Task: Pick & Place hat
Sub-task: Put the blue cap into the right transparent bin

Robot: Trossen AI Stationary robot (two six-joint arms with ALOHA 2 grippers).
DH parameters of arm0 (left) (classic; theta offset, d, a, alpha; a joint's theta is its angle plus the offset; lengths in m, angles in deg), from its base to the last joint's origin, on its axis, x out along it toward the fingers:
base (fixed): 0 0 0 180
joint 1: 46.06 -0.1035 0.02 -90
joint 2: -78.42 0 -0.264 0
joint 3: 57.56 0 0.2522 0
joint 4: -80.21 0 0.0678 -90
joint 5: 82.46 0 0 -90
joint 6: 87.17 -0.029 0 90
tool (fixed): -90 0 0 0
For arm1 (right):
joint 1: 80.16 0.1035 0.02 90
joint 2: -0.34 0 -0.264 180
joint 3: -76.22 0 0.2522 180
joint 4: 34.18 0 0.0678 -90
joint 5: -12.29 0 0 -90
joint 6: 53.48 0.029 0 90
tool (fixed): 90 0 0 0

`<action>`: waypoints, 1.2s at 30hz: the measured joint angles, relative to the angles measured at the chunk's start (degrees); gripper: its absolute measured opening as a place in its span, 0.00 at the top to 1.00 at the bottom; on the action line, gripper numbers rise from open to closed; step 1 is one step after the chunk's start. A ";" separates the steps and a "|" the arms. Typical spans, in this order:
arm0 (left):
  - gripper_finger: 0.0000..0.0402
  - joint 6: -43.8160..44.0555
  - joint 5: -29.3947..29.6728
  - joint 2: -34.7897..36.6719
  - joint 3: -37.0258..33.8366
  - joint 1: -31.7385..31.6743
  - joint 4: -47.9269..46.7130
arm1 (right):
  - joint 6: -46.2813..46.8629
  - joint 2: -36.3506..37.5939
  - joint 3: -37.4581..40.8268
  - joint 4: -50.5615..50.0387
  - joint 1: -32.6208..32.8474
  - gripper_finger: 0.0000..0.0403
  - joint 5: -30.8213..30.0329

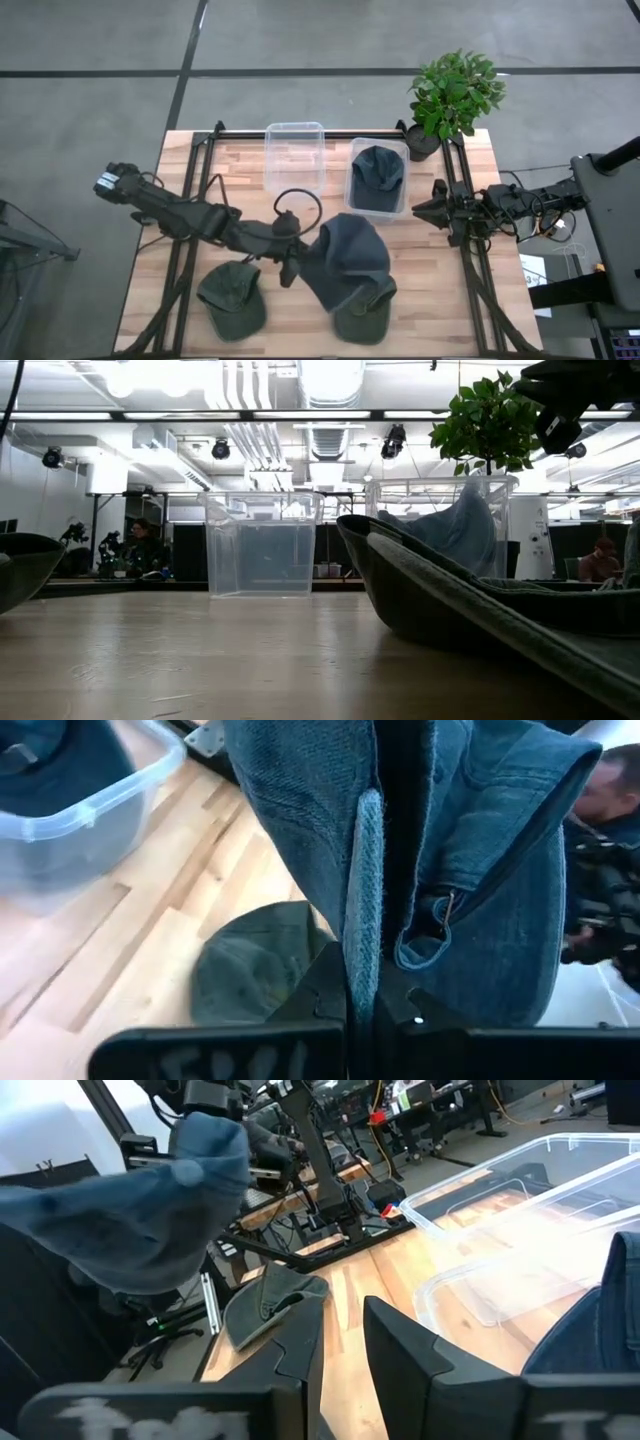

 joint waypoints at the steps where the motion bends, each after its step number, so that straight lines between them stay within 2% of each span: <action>1: 0.99 0.34 0.67 -0.06 0.00 -0.36 -0.42 | 0.00 0.00 0.00 0.00 0.00 0.83 -0.02; 3: 0.99 1.56 4.49 -0.18 -0.01 -1.23 -0.77 | 0.03 -0.02 0.00 0.00 0.00 0.83 0.00; 9: 0.99 2.05 26.88 -0.20 -0.02 -4.10 -0.74 | 3.47 -0.08 0.00 1.83 0.00 0.83 -0.16; 11: 0.99 1.64 31.25 -0.23 -0.02 -4.87 -0.70 | 3.76 -0.52 0.00 4.56 0.00 0.84 -1.06; 15: 0.99 -1.16 34.83 -2.10 -0.03 -6.33 2.41 | 2.17 -3.01 0.00 13.03 0.00 0.84 -1.47; 22: 0.99 -10.84 36.77 -7.95 0.55 -8.47 15.86 | -3.84 -11.91 -0.04 27.22 -0.02 0.84 -2.21; 29: 0.99 -11.95 37.19 -10.68 3.16 -10.85 16.68 | -6.60 -20.78 -0.04 37.42 -0.02 0.85 -3.06; 36: 0.99 -14.98 41.70 -10.07 3.26 -12.25 16.81 | -8.02 -26.21 -0.04 43.74 -0.04 0.85 -5.72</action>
